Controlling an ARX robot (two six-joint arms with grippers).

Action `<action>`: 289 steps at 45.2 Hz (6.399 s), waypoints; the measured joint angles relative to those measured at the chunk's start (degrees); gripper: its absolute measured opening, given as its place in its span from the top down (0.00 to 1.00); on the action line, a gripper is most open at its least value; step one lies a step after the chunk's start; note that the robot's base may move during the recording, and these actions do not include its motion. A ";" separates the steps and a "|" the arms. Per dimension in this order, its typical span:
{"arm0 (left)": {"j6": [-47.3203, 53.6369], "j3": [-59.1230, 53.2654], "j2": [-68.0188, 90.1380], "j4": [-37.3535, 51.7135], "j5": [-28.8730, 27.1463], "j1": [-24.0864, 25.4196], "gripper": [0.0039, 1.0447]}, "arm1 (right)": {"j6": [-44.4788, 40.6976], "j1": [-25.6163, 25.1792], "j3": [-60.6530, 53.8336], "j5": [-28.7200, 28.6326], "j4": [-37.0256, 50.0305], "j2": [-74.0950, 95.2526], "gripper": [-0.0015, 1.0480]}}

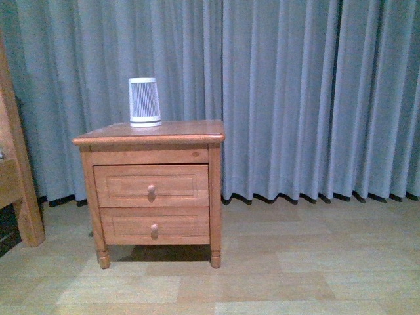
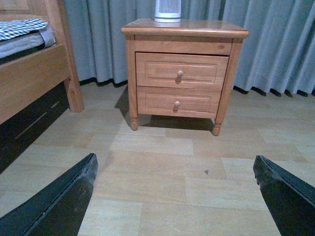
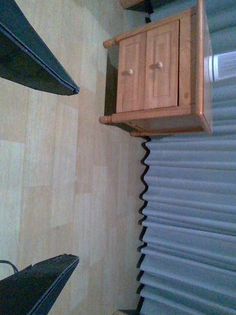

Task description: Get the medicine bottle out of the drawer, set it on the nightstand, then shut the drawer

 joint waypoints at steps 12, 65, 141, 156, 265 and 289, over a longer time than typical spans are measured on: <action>0.00 0.00 0.00 0.00 0.00 0.00 0.06 | 0.00 0.00 0.00 0.00 0.00 0.00 0.07; 0.00 0.00 0.00 0.00 0.02 0.00 0.06 | 0.00 0.00 0.00 0.00 0.00 0.00 0.07; -7.30 32.81 104.02 64.57 -3.34 -4.42 0.06 | 0.00 0.04 0.00 0.00 0.00 0.02 0.07; -3.37 48.57 123.29 67.43 -4.96 -9.07 0.06 | 0.00 0.04 0.00 0.00 0.00 0.02 0.07; -3.82 63.58 141.00 64.30 1.88 -4.76 0.75 | 0.00 0.04 0.00 0.00 0.00 0.02 0.07; -3.48 31.15 123.08 69.66 2.49 -6.62 0.76 | 0.00 0.04 0.00 0.00 0.00 0.02 0.07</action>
